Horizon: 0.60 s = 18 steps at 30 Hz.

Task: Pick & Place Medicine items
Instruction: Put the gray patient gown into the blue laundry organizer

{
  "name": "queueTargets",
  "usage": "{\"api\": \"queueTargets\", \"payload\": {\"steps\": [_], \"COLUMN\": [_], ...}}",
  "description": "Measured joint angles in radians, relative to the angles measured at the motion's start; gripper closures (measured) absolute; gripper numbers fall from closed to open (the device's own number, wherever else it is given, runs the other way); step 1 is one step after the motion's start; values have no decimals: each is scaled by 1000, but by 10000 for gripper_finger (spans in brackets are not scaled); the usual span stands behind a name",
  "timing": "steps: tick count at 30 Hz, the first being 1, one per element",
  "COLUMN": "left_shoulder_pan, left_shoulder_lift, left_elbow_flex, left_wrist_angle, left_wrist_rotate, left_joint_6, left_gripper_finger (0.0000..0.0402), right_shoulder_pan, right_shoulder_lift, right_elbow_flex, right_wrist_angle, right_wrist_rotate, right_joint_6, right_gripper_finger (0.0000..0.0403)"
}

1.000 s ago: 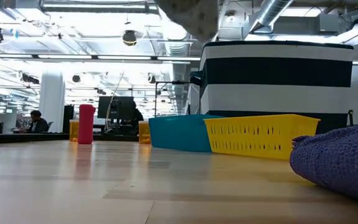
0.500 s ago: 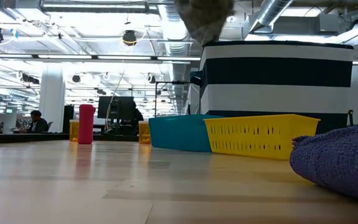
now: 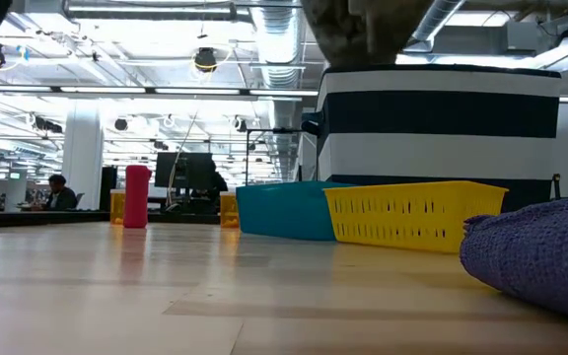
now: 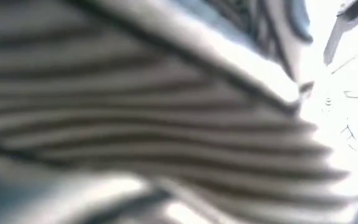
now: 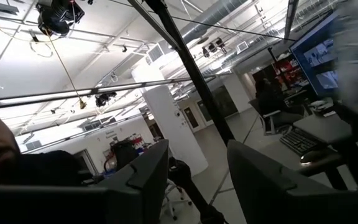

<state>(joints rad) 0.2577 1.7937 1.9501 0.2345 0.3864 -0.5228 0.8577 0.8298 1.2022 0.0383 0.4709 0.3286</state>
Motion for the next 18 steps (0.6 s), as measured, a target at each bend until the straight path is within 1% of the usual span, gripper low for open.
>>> {"api": "queueTargets", "payload": {"steps": [2, 5, 9, 13, 16, 18], "left_shoulder_pan": [8, 11, 14, 5, 5, 7], "left_shoulder_lift": [27, 57, 97, 119, 141, 153], "left_elbow_flex": [6, 7, 7, 8, 8, 8], "left_wrist_angle": [21, 33, 93, 97, 105, 103], "left_wrist_rotate": [-21, -96, -155, -281, -387, -419], "left_joint_6": [26, 70, 108, 264, 351, 391], "left_gripper_finger": [375, 375, 374, 374, 374, 374], "right_shoulder_pan": [0, -1, -1, -1, -1, -1], "right_shoulder_lift": [0, 0, 0, 0, 0, 0], "right_elbow_flex": [0, 0, 0, 0, 0, 0], "right_wrist_angle": [0, 2, 2, 2, 2, 4], "right_wrist_rotate": [0, 2, 12, 27, 28, 28], "right_joint_6": [-2, -17, -44, -52, -51, -51], "right_gripper_finger": [241, 241, 241, 241, 241, 241]}}
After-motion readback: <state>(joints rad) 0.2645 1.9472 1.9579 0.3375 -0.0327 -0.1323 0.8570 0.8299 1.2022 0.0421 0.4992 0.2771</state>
